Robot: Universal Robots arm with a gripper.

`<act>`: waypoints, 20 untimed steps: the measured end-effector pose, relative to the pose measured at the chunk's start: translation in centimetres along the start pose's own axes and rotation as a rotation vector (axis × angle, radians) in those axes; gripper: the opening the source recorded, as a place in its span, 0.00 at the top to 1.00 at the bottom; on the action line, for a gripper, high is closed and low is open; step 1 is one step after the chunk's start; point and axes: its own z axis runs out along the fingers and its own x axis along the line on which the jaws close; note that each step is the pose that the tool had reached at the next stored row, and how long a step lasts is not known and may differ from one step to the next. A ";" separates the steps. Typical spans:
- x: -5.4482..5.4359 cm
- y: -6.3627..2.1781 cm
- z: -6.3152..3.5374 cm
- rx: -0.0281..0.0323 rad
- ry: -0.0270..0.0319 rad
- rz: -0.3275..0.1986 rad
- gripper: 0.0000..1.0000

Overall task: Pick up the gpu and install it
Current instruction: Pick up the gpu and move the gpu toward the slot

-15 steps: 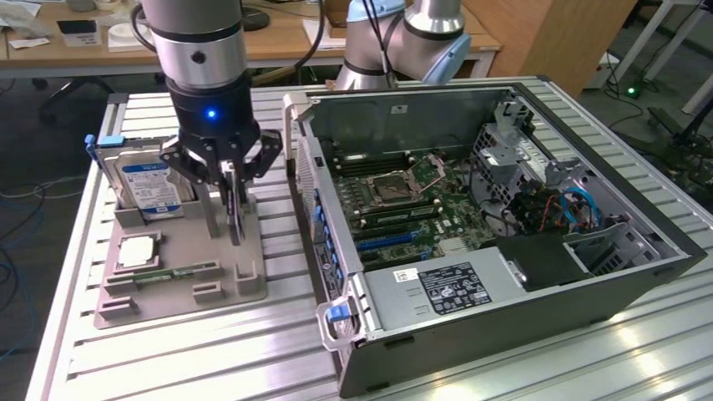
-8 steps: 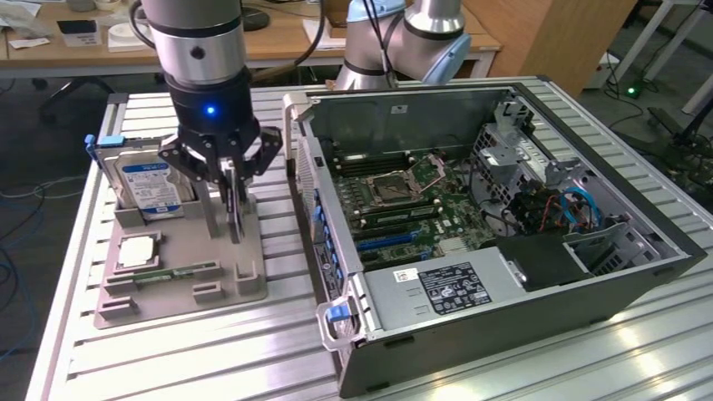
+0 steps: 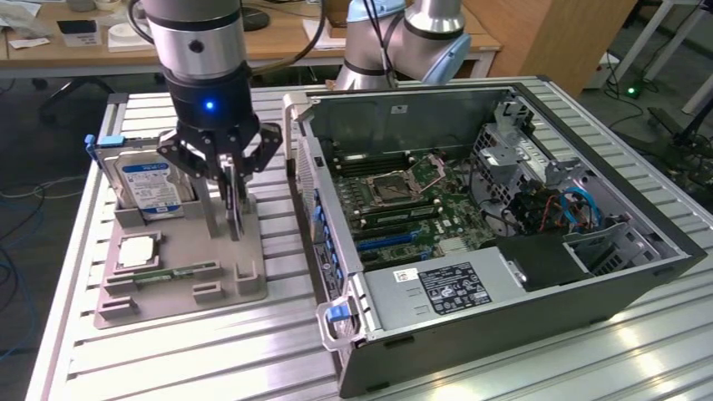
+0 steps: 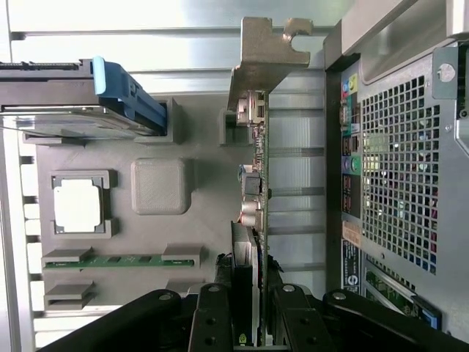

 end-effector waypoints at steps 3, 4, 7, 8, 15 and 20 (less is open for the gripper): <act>0.0 0.00 -0.18 0.0001 0.0001 0.000 0.73; 0.0 0.00 -0.24 0.0001 0.0001 0.000 0.73; 0.0 0.00 -0.43 0.0002 0.0001 0.000 0.73; 0.0 0.00 -0.49 0.0001 0.0000 0.000 0.73; 0.0 0.01 -0.84 0.0001 0.0001 0.000 0.73; 0.0 0.01 -1.08 0.0001 0.0000 0.000 0.73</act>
